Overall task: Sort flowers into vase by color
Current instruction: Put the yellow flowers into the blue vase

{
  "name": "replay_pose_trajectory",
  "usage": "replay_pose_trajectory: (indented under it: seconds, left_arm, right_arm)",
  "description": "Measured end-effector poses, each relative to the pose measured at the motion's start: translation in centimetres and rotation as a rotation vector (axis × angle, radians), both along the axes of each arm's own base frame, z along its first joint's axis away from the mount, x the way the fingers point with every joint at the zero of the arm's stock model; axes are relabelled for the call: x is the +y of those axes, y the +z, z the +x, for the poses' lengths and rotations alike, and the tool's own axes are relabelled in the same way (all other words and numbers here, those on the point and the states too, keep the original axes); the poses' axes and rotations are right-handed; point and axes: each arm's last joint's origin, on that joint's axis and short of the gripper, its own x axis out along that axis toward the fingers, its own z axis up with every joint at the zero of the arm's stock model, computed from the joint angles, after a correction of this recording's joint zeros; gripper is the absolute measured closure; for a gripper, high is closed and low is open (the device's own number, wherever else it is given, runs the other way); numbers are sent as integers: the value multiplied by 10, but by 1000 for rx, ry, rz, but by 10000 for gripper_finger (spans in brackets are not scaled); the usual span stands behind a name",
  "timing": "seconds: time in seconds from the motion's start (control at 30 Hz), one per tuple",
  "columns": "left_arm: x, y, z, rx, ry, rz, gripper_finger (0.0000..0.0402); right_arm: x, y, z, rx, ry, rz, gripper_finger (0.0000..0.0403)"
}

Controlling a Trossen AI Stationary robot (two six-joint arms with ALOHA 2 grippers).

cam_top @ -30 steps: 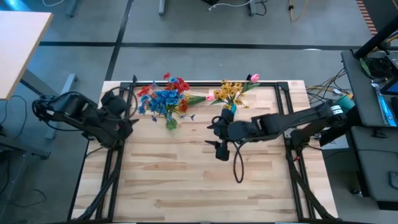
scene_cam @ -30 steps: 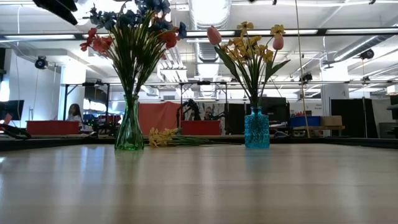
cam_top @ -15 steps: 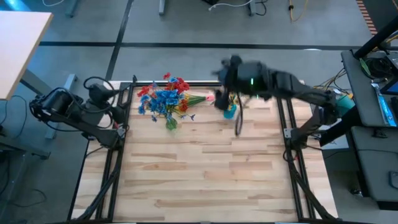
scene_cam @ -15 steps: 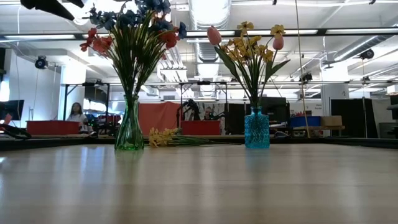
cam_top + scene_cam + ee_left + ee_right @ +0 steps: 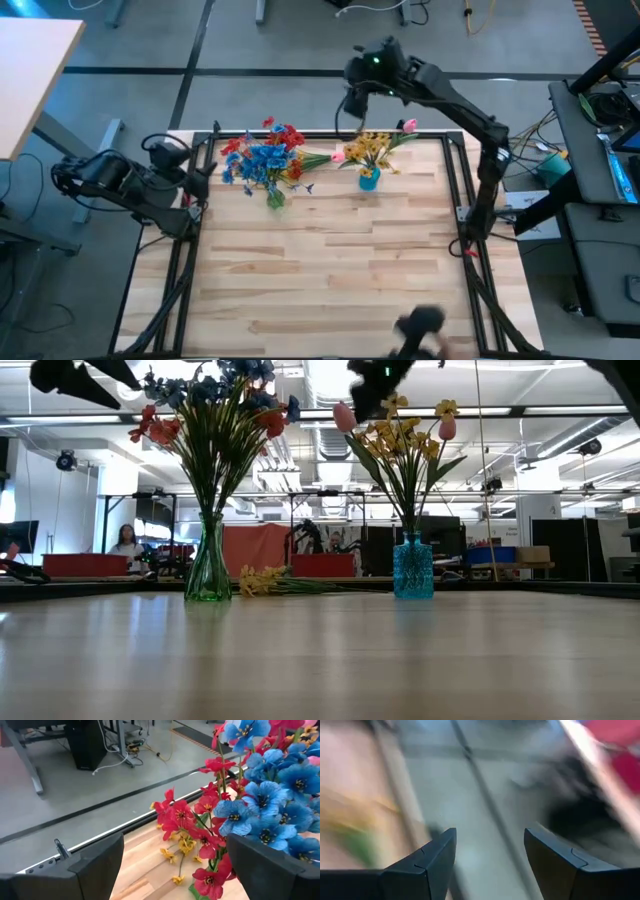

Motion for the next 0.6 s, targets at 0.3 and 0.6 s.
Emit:
replay_pose_trajectory:
  seconds: [0.3,0.6]
  left_arm:
    - [-1,-13,4,20,15,-2,66]
    - [-4,-55,12,101,49,-5,66]
  right_arm:
    - [-100,-55,-66,48,-111,363,177]
    - [-157,-80,-129,-169,-232,615,180]
